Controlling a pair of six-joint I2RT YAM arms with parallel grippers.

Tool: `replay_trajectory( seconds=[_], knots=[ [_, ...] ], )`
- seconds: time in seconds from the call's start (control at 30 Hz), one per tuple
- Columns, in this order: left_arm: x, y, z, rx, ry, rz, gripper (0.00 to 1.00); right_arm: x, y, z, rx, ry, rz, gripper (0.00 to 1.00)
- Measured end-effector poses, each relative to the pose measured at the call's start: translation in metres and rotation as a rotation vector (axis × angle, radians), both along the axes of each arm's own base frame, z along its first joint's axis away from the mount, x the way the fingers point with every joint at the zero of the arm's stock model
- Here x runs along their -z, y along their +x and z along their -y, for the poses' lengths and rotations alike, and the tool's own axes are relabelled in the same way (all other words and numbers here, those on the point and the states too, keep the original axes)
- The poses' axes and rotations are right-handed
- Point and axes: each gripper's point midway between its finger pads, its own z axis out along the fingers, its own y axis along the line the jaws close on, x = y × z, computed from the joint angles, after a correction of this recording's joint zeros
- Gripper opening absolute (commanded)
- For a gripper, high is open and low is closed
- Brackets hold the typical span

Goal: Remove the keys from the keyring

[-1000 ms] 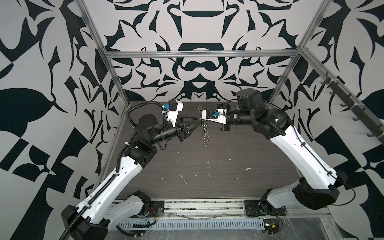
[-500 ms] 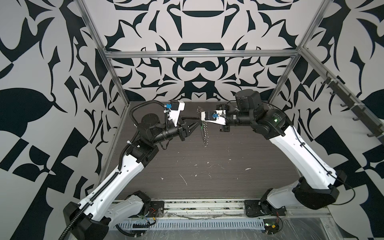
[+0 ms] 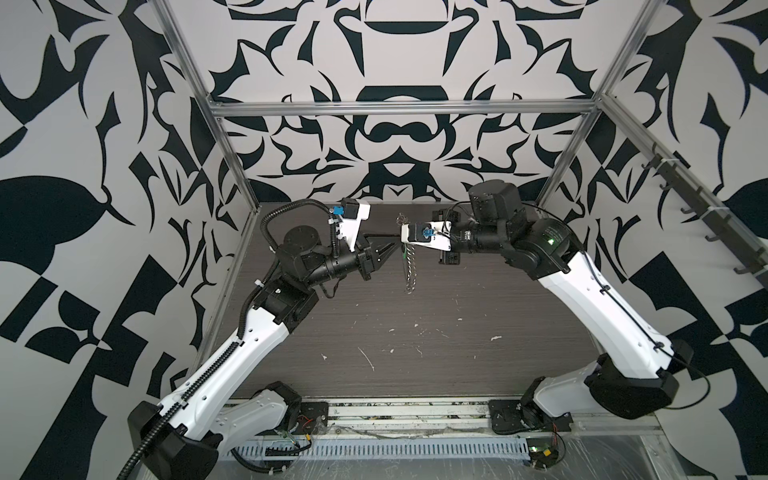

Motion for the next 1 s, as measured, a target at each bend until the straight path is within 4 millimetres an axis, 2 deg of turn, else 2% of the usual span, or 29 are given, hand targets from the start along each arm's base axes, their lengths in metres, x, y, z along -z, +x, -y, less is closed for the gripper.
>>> replay_trajectory(
  seconds=[0.23,0.6,1.0],
  knots=[
    [0.0,0.003,0.002,-0.009,-0.002,-0.019,0.0,0.0,0.002,0.001,0.013,-0.005,0.005,0.0],
    [0.001,0.006,-0.002,-0.046,0.007,-0.045,0.0,0.001,0.001,0.0,0.011,0.032,0.01,0.0],
    [-0.002,-0.001,-0.007,-0.053,0.028,-0.062,0.0,-0.005,-0.016,0.007,-0.072,0.245,-0.068,0.0]
  ],
)
